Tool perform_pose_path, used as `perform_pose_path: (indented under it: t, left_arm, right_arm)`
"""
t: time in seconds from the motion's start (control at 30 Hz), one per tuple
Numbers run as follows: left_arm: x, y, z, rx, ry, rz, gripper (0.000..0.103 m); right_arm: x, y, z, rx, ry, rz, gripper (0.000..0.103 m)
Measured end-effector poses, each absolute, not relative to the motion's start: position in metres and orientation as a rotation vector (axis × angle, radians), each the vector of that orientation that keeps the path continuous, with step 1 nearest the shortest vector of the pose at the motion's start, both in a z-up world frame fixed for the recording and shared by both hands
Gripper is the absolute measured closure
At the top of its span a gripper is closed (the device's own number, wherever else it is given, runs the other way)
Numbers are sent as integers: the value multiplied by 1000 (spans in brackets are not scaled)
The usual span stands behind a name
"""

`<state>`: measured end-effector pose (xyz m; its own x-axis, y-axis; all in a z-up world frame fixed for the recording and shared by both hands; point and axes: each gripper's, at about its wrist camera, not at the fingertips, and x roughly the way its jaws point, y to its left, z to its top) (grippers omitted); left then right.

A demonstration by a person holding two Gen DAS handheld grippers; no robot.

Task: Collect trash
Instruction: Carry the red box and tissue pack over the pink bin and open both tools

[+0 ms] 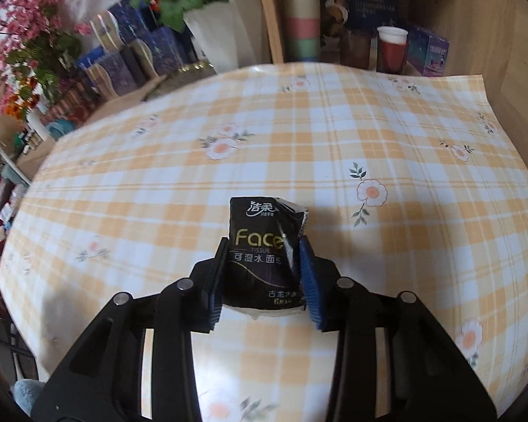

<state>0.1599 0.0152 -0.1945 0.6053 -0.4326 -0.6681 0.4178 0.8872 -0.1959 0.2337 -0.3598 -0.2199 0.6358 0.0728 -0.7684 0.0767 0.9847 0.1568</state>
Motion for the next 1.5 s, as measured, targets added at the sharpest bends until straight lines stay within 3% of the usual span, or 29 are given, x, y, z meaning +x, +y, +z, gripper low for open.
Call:
perform_pose_path:
  t: [0.63,1.5]
  left_arm:
    - [55,37,-175,-24,718,-501,21]
    - [-43,35,-233,-51,782,-519,21]
  right_arm:
    - [91,-294,-195,208,812,100,63]
    - [-28,-202,-279,101,914,242,62]
